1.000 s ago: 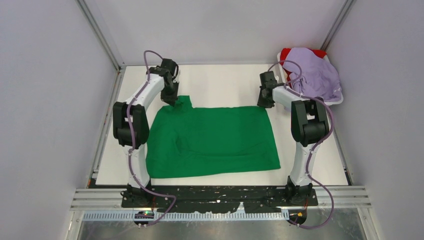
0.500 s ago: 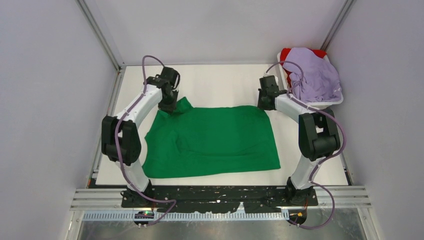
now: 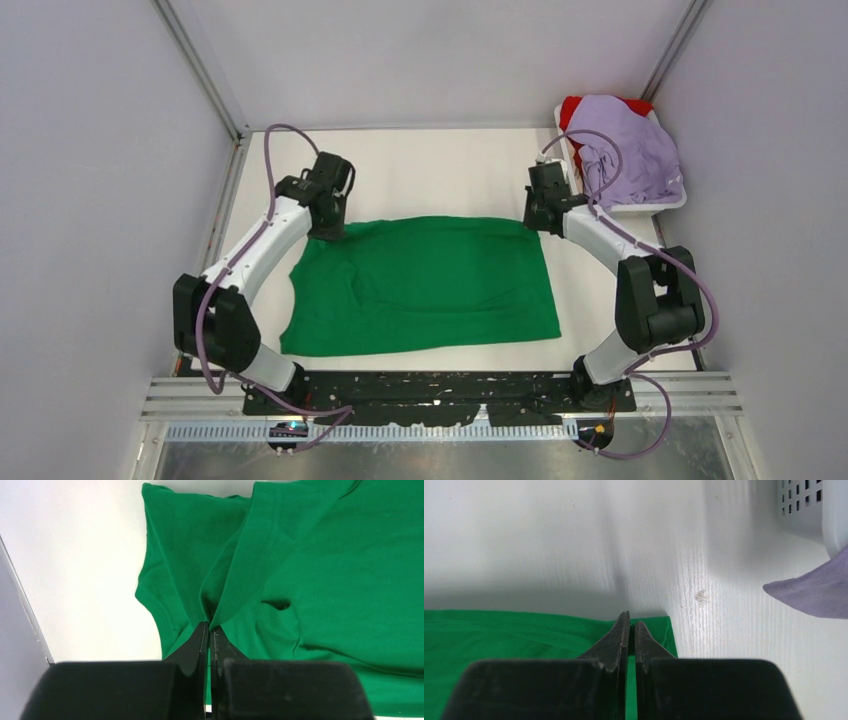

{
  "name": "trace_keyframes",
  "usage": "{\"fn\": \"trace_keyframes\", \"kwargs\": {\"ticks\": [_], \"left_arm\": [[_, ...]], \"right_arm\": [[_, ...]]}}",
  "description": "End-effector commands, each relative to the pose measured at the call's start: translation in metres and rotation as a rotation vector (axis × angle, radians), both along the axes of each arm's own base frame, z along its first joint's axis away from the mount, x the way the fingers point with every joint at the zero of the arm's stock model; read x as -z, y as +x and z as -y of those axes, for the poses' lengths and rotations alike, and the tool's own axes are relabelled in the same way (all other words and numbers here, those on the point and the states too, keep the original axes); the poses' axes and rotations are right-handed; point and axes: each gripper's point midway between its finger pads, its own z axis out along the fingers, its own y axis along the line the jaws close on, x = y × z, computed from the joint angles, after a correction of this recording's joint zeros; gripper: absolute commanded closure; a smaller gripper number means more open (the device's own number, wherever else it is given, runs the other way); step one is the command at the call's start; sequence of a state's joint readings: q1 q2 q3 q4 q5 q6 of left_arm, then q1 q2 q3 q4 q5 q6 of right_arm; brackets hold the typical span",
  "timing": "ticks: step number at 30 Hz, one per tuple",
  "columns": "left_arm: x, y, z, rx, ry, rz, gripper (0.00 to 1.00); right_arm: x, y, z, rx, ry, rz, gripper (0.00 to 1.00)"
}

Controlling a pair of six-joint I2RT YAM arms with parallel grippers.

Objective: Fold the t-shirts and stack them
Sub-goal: Grab the side of the flattened tshirt furthest away from the robot with both arms, then fold the other side of the tshirt into a rectangle

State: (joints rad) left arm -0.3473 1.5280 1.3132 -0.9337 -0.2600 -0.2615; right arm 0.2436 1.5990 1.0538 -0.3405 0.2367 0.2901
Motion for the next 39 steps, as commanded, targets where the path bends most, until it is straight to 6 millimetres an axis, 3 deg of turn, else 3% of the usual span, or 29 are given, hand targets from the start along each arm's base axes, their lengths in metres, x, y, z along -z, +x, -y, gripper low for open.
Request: {"fn": "trace_keyframes", "kwargs": {"ticks": [1, 23, 33, 39], "left_arm": [[-0.015, -0.018, -0.005, -0.036, 0.044, 0.046, 1.0], [0.012, -0.134, -0.005, 0.004, 0.105, -0.132, 1.0], [0.04, -0.169, 0.036, 0.112, -0.083, -0.241, 1.0], [0.071, -0.191, 0.047, 0.14, -0.14, -0.37, 0.74]], "right_arm": [[-0.02, -0.005, -0.001, -0.001, 0.003, 0.051, 0.95], [-0.027, -0.034, 0.013, 0.003, -0.038, 0.037, 0.94], [-0.02, -0.045, 0.021, 0.019, -0.064, 0.016, 0.92], [0.0, -0.058, 0.025, 0.044, -0.074, -0.042, 0.84]]}}
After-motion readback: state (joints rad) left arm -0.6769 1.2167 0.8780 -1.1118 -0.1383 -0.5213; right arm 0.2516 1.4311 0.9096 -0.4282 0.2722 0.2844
